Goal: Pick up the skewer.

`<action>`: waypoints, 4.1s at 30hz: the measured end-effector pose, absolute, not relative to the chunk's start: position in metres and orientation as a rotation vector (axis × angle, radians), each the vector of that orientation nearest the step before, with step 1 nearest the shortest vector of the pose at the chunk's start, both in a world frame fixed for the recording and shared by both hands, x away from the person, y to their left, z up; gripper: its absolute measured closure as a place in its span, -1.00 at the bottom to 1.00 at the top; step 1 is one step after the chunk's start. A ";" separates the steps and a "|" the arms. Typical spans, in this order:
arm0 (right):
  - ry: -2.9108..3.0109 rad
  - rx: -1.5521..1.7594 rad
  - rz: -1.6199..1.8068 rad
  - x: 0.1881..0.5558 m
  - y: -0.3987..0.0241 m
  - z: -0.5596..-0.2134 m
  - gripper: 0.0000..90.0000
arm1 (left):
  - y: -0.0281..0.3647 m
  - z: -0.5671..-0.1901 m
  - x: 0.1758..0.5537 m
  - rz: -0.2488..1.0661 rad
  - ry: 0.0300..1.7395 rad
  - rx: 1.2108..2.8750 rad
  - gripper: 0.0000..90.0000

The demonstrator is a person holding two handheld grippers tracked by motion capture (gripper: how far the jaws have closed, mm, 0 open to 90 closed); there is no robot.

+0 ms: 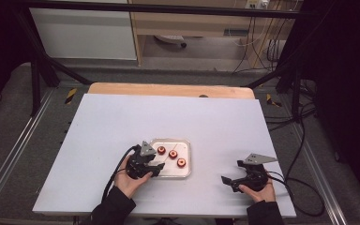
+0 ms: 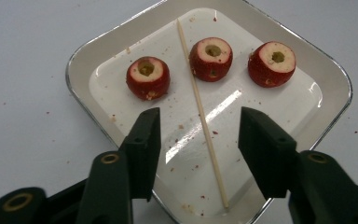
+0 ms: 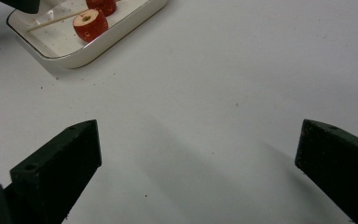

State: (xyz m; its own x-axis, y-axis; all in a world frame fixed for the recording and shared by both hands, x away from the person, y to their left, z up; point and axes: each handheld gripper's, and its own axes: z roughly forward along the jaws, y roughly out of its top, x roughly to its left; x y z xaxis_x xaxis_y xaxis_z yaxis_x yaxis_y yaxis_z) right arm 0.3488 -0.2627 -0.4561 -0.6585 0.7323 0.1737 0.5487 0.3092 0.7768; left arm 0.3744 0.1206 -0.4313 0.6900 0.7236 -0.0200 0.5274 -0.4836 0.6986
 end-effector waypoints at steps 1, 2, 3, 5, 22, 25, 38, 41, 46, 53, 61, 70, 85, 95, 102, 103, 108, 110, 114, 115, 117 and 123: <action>2.362 1.176 1.270 0.349 -0.263 -0.456 -0.98 | 0.120 -0.432 0.374 0.359 0.963 2.200 0.19; 2.361 1.177 1.272 0.349 -0.263 -0.456 -0.98 | 0.119 -0.433 0.374 0.354 0.965 2.199 0.23; 2.360 1.172 1.271 0.349 -0.263 -0.456 -0.98 | 0.119 -0.434 0.374 0.349 0.969 2.199 0.30; 2.360 1.173 1.270 0.349 -0.263 -0.456 -0.98 | 0.119 -0.437 0.373 0.353 0.975 2.203 0.34; 2.362 1.173 1.270 0.349 -0.263 -0.456 -0.98 | 0.110 -0.445 0.366 0.401 1.003 2.189 0.81; 2.358 1.175 1.273 0.349 -0.263 -0.456 -0.98 | 0.109 -0.446 0.365 0.412 1.015 2.179 0.84; 2.361 1.181 1.275 0.349 -0.263 -0.456 -0.98 | 0.106 -0.447 0.361 0.448 1.074 2.145 0.95; 2.361 1.181 1.276 0.349 -0.263 -0.456 -0.98 | 0.107 -0.448 0.361 0.437 1.082 2.128 0.96; 2.364 1.178 1.274 0.349 -0.263 -0.456 -0.98 | 0.111 -0.449 0.363 0.396 1.099 2.096 0.96; 2.365 1.181 1.273 0.349 -0.263 -0.456 -0.98 | 0.116 -0.444 0.361 0.407 1.075 2.060 0.97; 2.363 1.172 1.273 0.349 -0.262 -0.457 -0.98 | 0.125 -0.435 0.360 0.414 1.064 2.010 0.97; 2.361 1.180 1.276 0.348 -0.262 -0.456 -0.98 | 0.133 -0.423 0.357 0.394 1.007 1.984 0.97; 2.377 1.088 1.225 0.348 -0.247 -0.445 -0.99 | 0.142 -0.408 0.359 0.335 0.883 2.041 0.97; 2.404 0.999 1.160 0.349 -0.226 -0.437 -0.97 | 0.147 -0.403 0.364 0.309 0.816 2.103 0.97; 2.418 0.875 1.121 0.347 -0.207 -0.427 -0.93 | 0.142 -0.396 0.366 0.293 0.750 2.155 0.97; 2.421 0.857 1.109 0.347 -0.204 -0.425 -0.92 | 0.141 -0.395 0.366 0.290 0.737 2.163 0.97; 2.436 0.786 1.050 0.346 -0.193 -0.421 -0.89 | 0.133 -0.393 0.366 0.272 0.707 2.187 0.97; 2.444 0.754 1.034 0.346 -0.189 -0.419 -0.87 | 0.129 -0.392 0.366 0.269 0.694 2.198 0.97; 2.449 0.673 0.987 0.345 -0.180 -0.416 -0.81 | 0.121 -0.390 0.366 0.257 0.668 2.218 0.97; 2.452 0.640 0.967 0.344 -0.176 -0.415 -0.77 | 0.119 -0.390 0.366 0.255 0.662 2.221 0.97; 2.453 0.586 0.937 0.344 -0.171 -0.414 -0.73 | 0.116 -0.390 0.366 0.252 0.648 2.230 0.97; 2.449 0.487 0.895 0.342 -0.162 -0.413 -0.56 | 0.105 -0.389 0.365 0.234 0.609 2.252 0.97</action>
